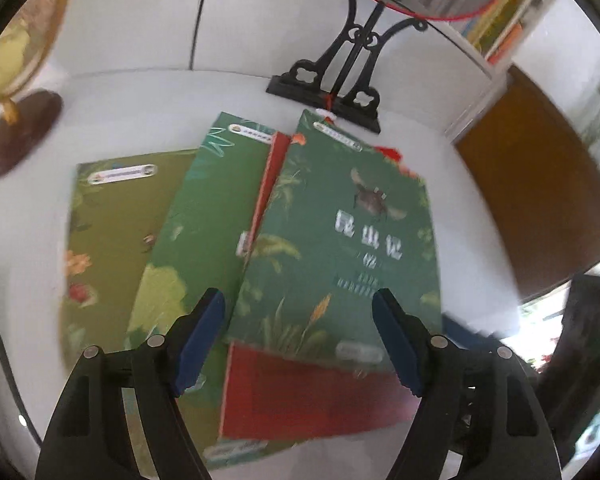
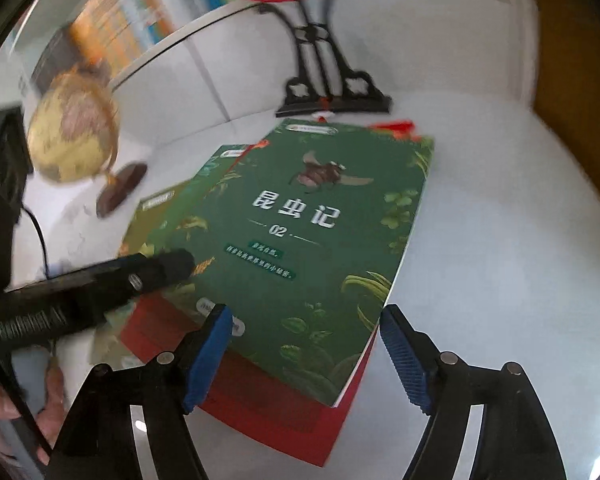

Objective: Organize books

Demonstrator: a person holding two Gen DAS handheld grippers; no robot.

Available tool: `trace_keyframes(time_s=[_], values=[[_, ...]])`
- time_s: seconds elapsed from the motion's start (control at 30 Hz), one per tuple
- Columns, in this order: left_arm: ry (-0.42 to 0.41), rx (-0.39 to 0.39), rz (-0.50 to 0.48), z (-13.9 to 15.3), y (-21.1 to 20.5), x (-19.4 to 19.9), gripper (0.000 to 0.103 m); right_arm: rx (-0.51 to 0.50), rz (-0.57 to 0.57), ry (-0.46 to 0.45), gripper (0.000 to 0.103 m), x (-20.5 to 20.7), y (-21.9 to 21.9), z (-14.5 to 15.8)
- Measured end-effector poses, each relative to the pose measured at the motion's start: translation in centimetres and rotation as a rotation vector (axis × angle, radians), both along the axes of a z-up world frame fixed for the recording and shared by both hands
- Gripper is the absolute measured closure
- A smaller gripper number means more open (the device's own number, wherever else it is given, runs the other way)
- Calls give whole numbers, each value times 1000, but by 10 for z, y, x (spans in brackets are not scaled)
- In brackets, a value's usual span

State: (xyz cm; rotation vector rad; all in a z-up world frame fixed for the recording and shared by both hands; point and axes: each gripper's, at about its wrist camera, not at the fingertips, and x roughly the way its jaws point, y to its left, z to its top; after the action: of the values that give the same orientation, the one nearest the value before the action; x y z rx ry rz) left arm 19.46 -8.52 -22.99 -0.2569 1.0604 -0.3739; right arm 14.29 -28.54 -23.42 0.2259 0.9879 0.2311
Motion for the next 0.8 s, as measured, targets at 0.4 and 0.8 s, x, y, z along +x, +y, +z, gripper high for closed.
trace_keyframes(time_s=[0.4, 0.8], values=[[1, 111, -53, -10, -11, 9, 57, -316, 77, -124, 22, 16, 46, 6], [91, 127, 23, -16, 52, -50, 57, -154, 259, -17, 13, 9, 69, 2]])
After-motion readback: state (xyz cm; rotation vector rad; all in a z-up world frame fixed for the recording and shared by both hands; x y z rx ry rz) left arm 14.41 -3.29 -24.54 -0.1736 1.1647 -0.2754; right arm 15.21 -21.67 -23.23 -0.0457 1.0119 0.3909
